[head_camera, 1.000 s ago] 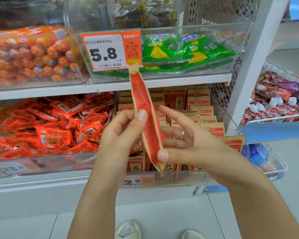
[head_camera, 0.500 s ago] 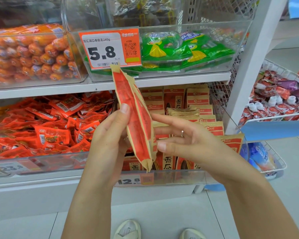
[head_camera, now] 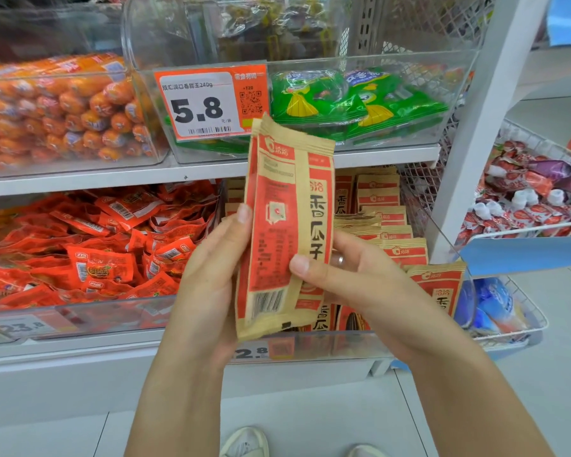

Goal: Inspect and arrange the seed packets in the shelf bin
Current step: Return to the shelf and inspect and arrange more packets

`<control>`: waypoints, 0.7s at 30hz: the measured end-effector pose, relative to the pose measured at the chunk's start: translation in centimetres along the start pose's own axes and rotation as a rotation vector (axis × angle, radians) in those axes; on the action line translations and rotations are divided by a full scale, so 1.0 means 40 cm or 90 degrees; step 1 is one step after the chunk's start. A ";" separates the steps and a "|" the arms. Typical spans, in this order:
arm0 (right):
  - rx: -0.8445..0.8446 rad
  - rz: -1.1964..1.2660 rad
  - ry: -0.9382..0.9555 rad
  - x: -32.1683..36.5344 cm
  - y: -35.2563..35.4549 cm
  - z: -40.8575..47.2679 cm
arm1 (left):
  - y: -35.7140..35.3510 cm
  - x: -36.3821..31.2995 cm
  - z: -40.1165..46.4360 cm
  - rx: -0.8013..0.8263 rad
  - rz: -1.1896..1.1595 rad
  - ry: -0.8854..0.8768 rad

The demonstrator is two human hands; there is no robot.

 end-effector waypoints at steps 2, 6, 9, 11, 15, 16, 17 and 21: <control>-0.036 -0.015 0.004 0.002 0.006 0.001 | 0.013 -0.003 0.000 -0.032 0.015 -0.011; -0.094 -0.063 -0.015 -0.003 0.019 0.004 | 0.008 -0.002 -0.001 -0.044 0.081 -0.056; -0.118 -0.034 0.001 0.004 0.016 -0.001 | 0.003 -0.001 -0.001 -0.033 0.114 -0.069; -0.171 0.023 0.051 0.019 0.016 -0.007 | -0.005 0.005 -0.001 -0.003 0.119 -0.054; -0.256 0.080 0.136 0.032 0.028 -0.015 | -0.030 0.011 0.001 0.022 0.105 -0.046; -0.264 0.077 0.143 0.031 0.030 -0.015 | -0.034 0.011 0.002 0.005 0.106 -0.057; -0.274 0.068 0.148 0.029 0.031 -0.015 | -0.033 0.012 0.003 -0.031 0.126 -0.076; -0.291 -0.022 0.177 0.026 0.024 -0.011 | -0.028 0.010 0.000 -0.131 0.250 -0.132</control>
Point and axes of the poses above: each hand's wrist, its own z-axis towards the middle knuckle, its own y-axis out of the back of the hand, x = y × z, the point moved 3 cm from there along z, towards the middle knuckle, and after that the axes turned 12 degrees about x, right-handed, at the moved point
